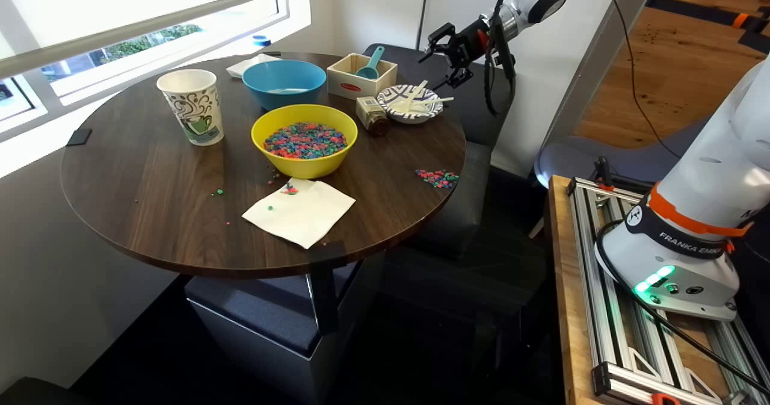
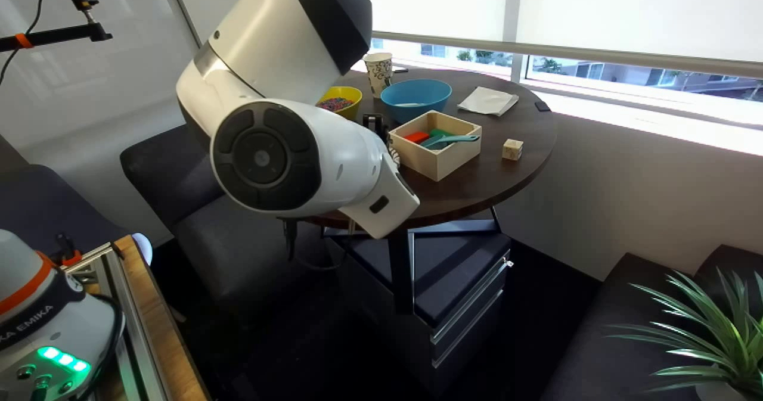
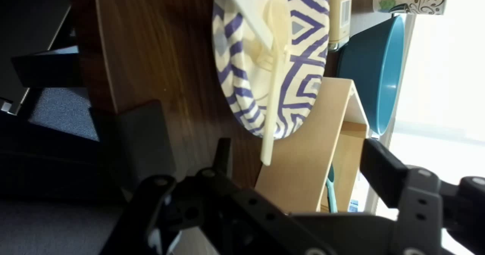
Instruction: Put the spoon inside the yellow bowl
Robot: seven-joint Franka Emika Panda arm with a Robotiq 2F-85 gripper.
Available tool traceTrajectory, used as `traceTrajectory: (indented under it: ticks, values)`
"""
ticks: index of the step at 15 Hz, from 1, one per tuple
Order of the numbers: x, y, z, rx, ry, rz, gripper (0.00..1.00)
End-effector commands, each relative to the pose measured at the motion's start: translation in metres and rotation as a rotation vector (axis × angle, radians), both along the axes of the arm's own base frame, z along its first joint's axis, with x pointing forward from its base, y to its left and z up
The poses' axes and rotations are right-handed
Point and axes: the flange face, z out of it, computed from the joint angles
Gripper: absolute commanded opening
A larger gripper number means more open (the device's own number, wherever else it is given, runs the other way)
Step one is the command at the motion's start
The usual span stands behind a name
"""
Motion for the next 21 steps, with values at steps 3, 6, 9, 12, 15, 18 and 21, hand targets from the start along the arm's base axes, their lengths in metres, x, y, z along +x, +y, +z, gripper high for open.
traceTrajectory:
  ticks: [3, 6, 9, 12, 15, 18, 21]
  values:
    - [-0.013, 0.000, 0.010, 0.017, -0.012, -0.050, 0.85]
    - [-0.011, 0.006, 0.006, 0.026, -0.017, -0.029, 0.82]
    - [-0.005, 0.012, 0.003, 0.014, -0.032, -0.021, 0.78]
    - [0.002, 0.017, 0.002, -0.001, -0.048, -0.022, 0.65]
    - [0.004, 0.019, -0.003, -0.030, -0.040, -0.023, 0.67]
    - [0.004, 0.020, -0.008, -0.064, -0.034, -0.042, 0.76]
    - [0.002, 0.024, -0.010, -0.085, -0.051, -0.080, 0.72]
